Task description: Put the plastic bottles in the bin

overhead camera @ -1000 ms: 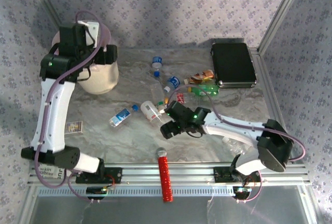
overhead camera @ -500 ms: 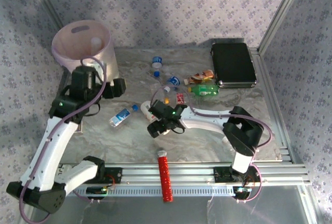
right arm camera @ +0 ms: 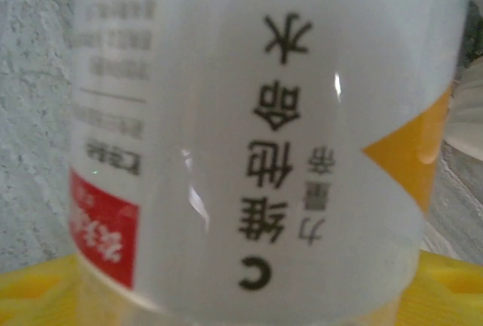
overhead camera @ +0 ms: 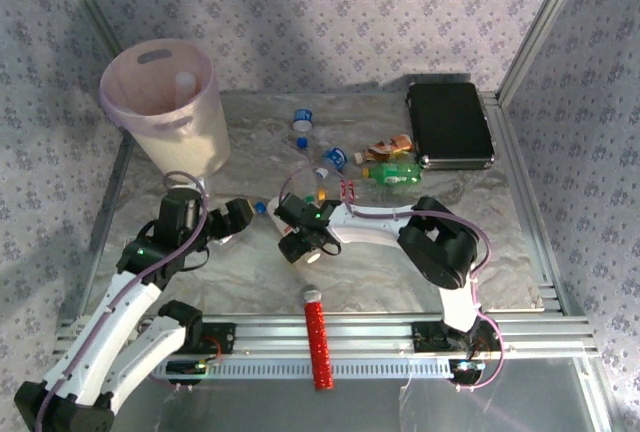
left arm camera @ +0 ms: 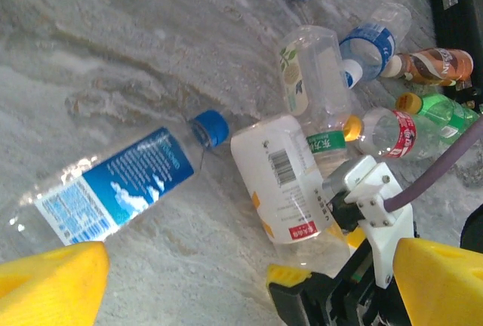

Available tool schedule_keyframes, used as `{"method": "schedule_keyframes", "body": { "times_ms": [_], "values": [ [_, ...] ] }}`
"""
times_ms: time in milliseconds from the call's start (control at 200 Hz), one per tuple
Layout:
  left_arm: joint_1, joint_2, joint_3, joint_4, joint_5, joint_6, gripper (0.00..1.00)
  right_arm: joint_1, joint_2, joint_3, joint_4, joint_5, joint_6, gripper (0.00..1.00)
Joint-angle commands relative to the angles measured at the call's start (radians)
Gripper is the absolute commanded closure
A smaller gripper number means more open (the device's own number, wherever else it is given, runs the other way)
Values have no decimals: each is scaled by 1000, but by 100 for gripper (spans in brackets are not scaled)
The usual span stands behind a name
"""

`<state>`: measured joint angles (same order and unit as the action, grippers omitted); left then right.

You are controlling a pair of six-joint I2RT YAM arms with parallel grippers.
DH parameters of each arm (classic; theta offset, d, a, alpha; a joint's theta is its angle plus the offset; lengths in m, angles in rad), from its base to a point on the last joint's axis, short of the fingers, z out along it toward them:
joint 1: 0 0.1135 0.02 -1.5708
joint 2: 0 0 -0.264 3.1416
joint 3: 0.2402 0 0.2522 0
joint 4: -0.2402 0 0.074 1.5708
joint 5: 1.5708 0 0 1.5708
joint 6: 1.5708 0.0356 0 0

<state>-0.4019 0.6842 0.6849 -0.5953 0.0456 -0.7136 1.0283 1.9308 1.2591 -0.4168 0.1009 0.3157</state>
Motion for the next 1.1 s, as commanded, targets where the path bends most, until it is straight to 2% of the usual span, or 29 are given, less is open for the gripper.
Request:
{"method": "schedule_keyframes", "body": {
  "times_ms": [0,140,290,460,625,700,835,979,1094],
  "values": [
    [-8,-38,-13,76,42,-79,3,-4,12,28,2,23,13,23],
    [-19,-41,-32,112,85,-120,4,2,9,32,-6,28,16,26],
    [-29,-40,-51,167,111,-158,3,6,-26,34,-36,26,9,39],
    [-29,-43,-83,305,173,-251,3,5,-79,24,-68,17,17,41],
    [-47,-10,-97,439,226,-361,1,-17,-223,-56,-37,0,26,42],
    [-85,20,-104,514,229,-397,0,-54,-321,-143,21,-51,31,42],
    [-128,85,-157,752,260,-502,0,-120,-489,-257,135,-202,14,43],
    [-195,149,-103,760,228,-484,0,-129,-571,-291,167,-284,-4,43],
    [-238,218,-99,862,222,-519,0,-126,-583,-297,218,-316,0,43]
  ]
}}
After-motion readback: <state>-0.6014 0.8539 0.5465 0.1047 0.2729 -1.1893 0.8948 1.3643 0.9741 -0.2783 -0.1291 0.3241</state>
